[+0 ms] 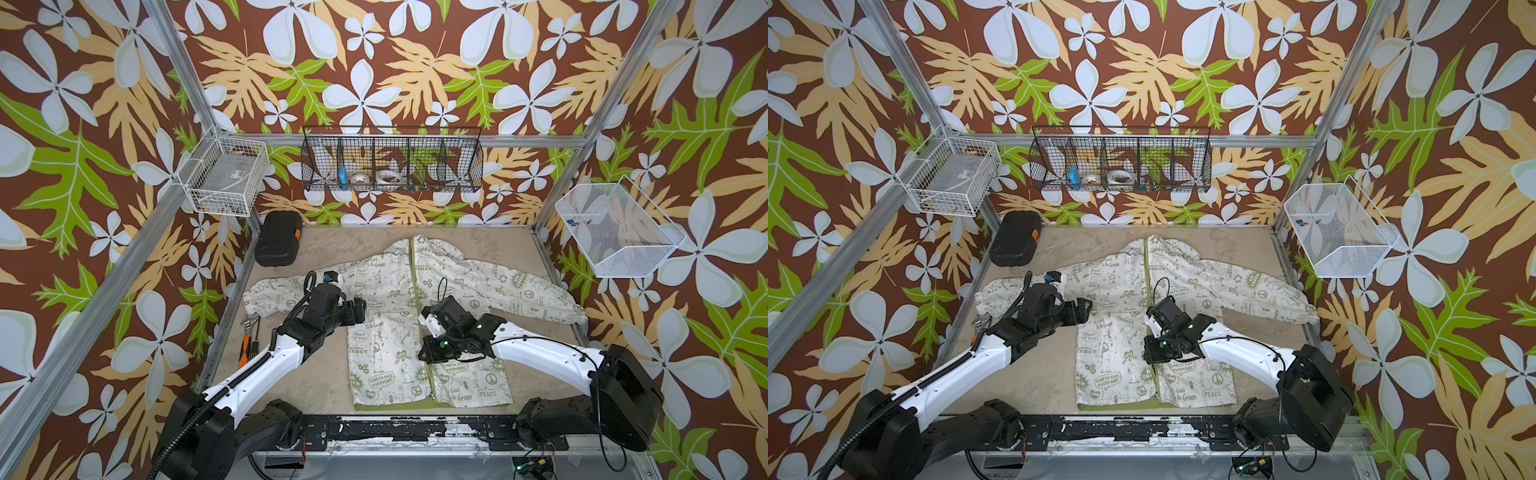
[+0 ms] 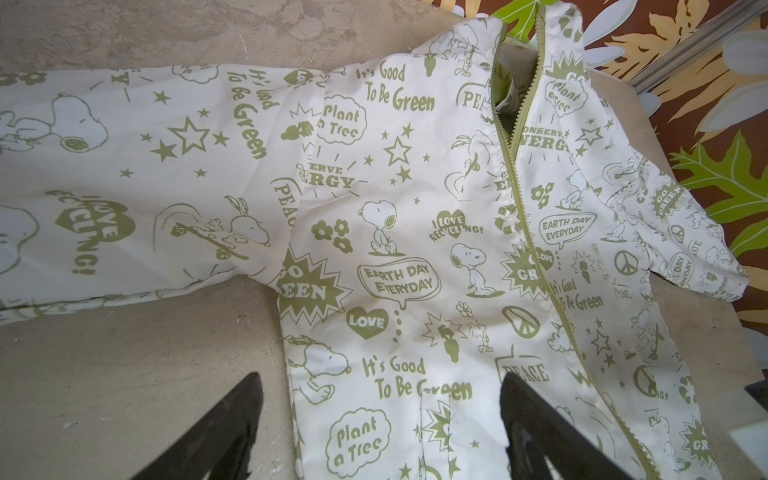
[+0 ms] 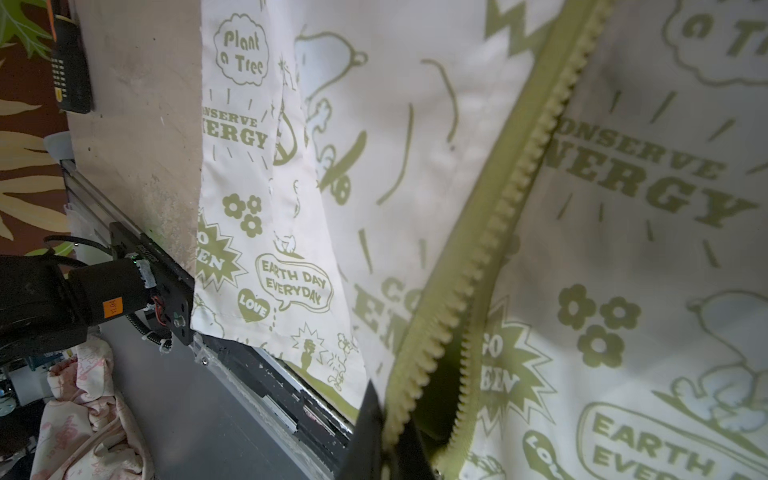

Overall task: Unzip the jacket
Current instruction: Smooth out the jacket at the center of the board.

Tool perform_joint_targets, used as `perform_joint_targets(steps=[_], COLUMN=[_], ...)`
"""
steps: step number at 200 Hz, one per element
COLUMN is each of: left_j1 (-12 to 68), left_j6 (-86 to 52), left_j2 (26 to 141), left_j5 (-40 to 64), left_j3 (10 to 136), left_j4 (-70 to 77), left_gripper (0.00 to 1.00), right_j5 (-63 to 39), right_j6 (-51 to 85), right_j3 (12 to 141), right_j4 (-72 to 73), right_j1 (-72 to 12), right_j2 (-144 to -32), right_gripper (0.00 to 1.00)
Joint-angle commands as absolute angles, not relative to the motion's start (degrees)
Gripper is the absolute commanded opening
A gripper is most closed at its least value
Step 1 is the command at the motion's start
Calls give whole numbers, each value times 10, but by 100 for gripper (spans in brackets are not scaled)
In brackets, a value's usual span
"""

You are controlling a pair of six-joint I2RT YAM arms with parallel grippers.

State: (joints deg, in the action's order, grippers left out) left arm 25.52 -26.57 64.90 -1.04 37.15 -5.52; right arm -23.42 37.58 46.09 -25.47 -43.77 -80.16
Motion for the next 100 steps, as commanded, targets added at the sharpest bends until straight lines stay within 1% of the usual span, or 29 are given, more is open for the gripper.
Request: perform_joint_targets(steps=[1,14,35,51,69,87,100], left_j1=[256,256,256,256,256,256,256], left_j6=[-259,-259,-259,-260,-261,-261,-259], left_j2=[648,645,643,643,647,648,647], left_j5=[-5,-5,-6,-4,0,0,0], left_j3=[375,374,373,372,373,372,372], left_j4=[-59,-61,-63,-62,-61,-60,-62], left_gripper=[89,89,89,89,89,89,89], right_j5=[-245,-275,-293,-304,-309,-313,-319], right_j6=[391,395,379,361,344,336,336], right_j3=[457,441,420,406,397,389,386], right_j4=[-247,-215,-193,-181,-177,-176,-173], right_j1=[-436,-437,-442,-443,-446,-453,-459], right_j2=[-811,-811,-816,-820,-825,-825,-817], right_gripper=[2,21,34,39,43,43,39])
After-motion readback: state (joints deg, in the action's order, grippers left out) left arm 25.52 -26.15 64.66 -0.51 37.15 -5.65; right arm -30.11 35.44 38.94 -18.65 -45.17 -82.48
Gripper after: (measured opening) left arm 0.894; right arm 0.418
